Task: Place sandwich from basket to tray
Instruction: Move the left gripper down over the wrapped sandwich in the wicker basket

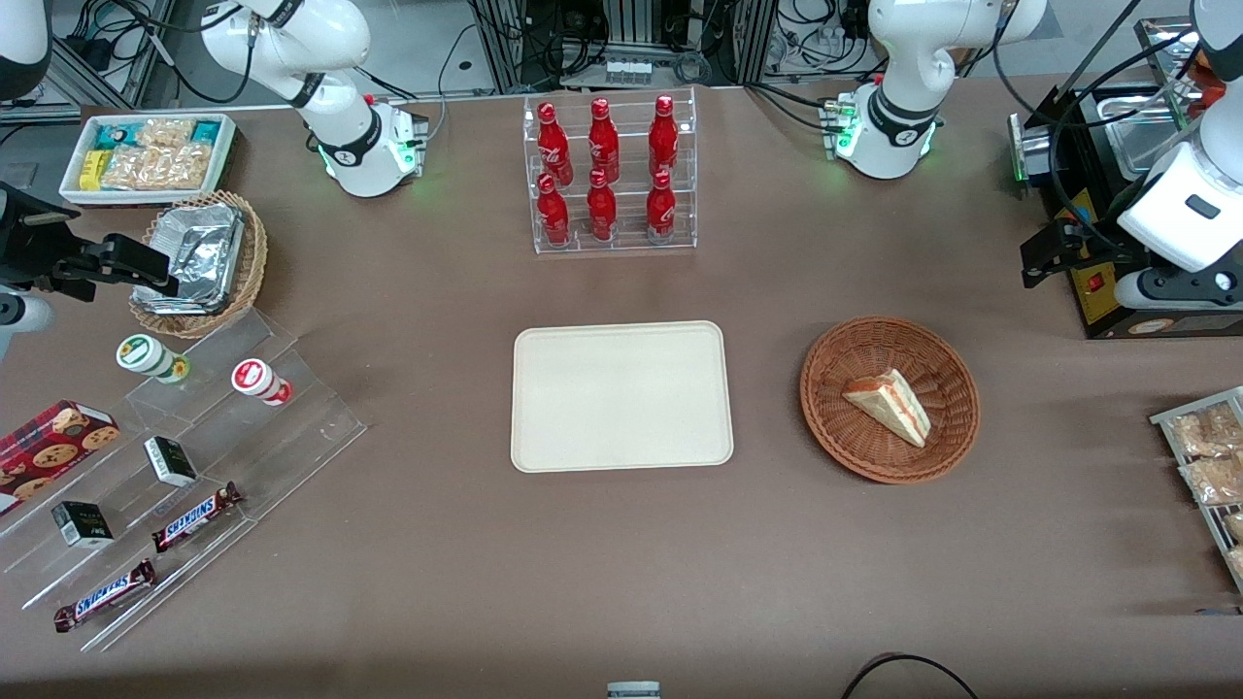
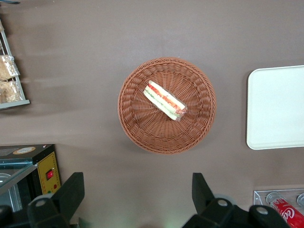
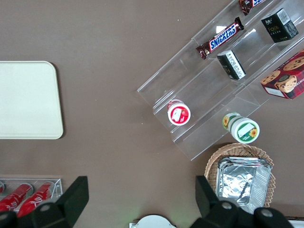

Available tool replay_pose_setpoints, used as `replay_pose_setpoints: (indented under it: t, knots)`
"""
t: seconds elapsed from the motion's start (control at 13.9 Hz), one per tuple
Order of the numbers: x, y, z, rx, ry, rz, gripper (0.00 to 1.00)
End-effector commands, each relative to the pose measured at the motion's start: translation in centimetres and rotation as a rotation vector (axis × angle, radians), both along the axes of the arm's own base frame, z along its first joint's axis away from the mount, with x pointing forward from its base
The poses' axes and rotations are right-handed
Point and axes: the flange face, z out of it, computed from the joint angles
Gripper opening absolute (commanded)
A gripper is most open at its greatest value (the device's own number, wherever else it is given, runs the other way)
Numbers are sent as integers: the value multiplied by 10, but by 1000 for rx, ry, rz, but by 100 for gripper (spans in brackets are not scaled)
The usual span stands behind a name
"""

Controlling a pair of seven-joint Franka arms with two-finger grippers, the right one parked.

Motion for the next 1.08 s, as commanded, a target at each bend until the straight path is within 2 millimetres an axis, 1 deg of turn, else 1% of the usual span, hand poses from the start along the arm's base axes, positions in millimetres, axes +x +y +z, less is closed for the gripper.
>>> replay_pose_setpoints:
  t: [0.0,0.14,0.22,0.29,0.36,0.43,0.5,0.58,0.65,0.72,0.79,0.94,1.01]
  knots:
    - [-1,-1,3,7,0,8,100]
    - [2,-1,-2,4,2,11,100]
    - [8,-2,-13,5,20,11,100]
    - [15,-5,-28,-4,45,14,100]
    - [25,-9,-51,-13,85,13,100]
    - [33,-13,-67,-14,91,7,100]
    - [38,-20,-79,-16,87,-1,100]
    - [41,-21,-95,-14,88,32,100]
    - [41,-24,-111,-11,72,81,100]
    - [41,-35,-129,-10,47,112,100]
    - [38,-41,-147,-6,26,175,100]
    - [33,-43,-172,-6,-9,357,100]
    - [27,-52,-183,-2,-9,426,100]
